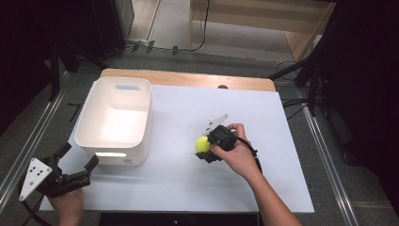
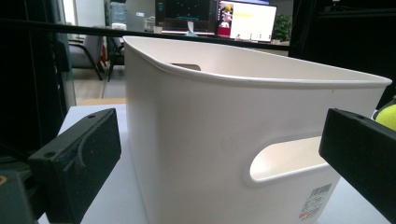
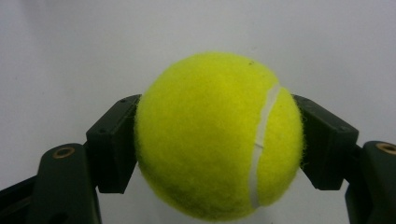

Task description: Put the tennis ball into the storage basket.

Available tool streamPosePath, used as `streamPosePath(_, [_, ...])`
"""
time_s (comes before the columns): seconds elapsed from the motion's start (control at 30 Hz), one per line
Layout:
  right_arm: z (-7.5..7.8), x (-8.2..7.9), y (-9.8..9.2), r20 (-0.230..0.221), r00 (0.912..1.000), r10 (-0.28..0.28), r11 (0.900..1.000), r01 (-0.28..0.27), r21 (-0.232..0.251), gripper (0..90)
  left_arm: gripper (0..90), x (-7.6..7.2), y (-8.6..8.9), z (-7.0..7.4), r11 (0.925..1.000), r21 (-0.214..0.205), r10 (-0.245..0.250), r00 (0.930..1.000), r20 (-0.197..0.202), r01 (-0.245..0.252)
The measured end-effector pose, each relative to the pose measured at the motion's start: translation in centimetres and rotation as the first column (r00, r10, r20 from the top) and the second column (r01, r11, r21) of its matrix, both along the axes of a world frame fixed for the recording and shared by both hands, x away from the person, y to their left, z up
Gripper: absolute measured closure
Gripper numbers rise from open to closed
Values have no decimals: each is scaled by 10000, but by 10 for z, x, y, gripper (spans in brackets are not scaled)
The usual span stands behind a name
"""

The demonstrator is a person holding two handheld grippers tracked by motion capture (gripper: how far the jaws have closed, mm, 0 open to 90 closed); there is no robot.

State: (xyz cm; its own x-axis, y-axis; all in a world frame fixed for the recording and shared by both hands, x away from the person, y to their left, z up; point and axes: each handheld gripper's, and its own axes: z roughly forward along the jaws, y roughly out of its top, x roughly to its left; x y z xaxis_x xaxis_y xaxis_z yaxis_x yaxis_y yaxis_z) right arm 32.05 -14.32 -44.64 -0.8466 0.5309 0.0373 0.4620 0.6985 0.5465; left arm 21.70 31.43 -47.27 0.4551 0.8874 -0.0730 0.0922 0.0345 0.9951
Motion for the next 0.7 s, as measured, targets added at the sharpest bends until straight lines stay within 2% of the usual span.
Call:
streamPosePath(0.23, [11, 5, 1, -62, 9998, 173, 9998, -172, 57, 229, 0, 0, 0, 0, 10000, 3, -19, 10000, -3, 19])
streamPosePath(0.47, [22, 10, 4, 63, 9991, 421, 9991, -421, 65, 229, 0, 0, 0, 0, 10000, 10, -17, 10000, 3, 17])
streamPosePath(0.63, [27, 12, 6, -2, 9992, 410, 9991, -410, 59, 229, 0, 0, 0, 0, 10000, -17, -32, 10000, 9, 32])
streamPosePath(0.7, [29, 15, 8, 36, 9983, 581, 9982, -582, 109, 229, 0, 0, 0, 0, 10000, -55, -28, 10000, 2, 28])
